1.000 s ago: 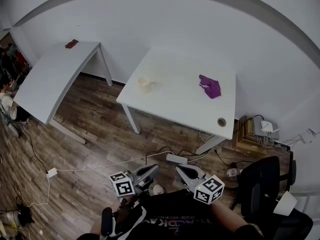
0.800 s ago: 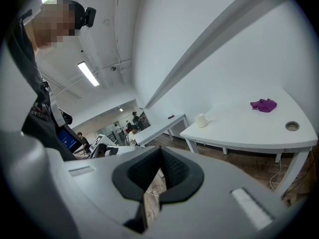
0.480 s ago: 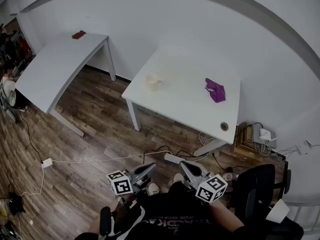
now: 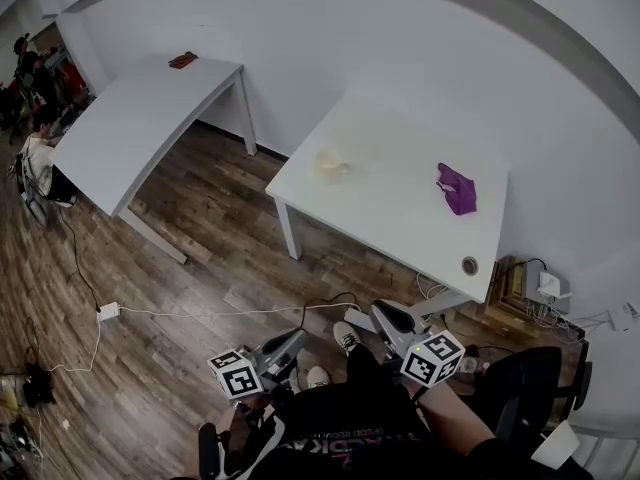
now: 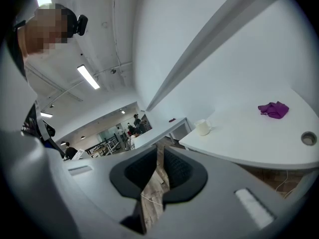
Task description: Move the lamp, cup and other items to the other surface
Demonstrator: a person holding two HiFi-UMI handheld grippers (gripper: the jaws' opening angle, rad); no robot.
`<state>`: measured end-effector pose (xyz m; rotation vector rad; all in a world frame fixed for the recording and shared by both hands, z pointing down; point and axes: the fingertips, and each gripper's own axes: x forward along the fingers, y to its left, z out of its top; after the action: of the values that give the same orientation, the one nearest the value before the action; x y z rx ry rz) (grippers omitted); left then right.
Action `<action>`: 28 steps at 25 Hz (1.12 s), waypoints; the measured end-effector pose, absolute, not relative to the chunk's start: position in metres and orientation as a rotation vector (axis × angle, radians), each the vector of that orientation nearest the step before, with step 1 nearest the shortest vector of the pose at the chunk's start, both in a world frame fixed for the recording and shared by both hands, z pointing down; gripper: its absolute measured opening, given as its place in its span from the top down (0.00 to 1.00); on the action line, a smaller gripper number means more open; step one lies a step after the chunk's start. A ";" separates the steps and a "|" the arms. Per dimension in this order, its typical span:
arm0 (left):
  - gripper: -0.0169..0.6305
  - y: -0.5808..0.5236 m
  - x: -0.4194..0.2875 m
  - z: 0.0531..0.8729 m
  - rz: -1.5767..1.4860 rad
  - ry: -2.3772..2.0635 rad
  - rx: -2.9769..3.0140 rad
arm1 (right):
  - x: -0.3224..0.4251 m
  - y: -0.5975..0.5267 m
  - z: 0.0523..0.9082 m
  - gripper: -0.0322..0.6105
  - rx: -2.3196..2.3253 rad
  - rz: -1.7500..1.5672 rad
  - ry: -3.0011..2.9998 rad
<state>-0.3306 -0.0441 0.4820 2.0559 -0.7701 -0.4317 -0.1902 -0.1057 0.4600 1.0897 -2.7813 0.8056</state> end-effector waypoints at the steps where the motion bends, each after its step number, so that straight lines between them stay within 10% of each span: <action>1: 0.98 -0.047 -0.334 0.481 -0.439 -0.789 2.051 | -0.190 -0.117 0.458 0.88 1.083 0.793 -2.786; 28: 0.98 -0.129 -0.341 0.484 -0.533 -1.265 1.832 | -0.203 -0.448 0.528 0.75 0.645 0.129 -2.542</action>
<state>-0.3408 -0.1294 0.4840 1.8318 -1.2650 -0.5331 -0.2027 -0.4483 0.5277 0.6453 -2.5416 0.1291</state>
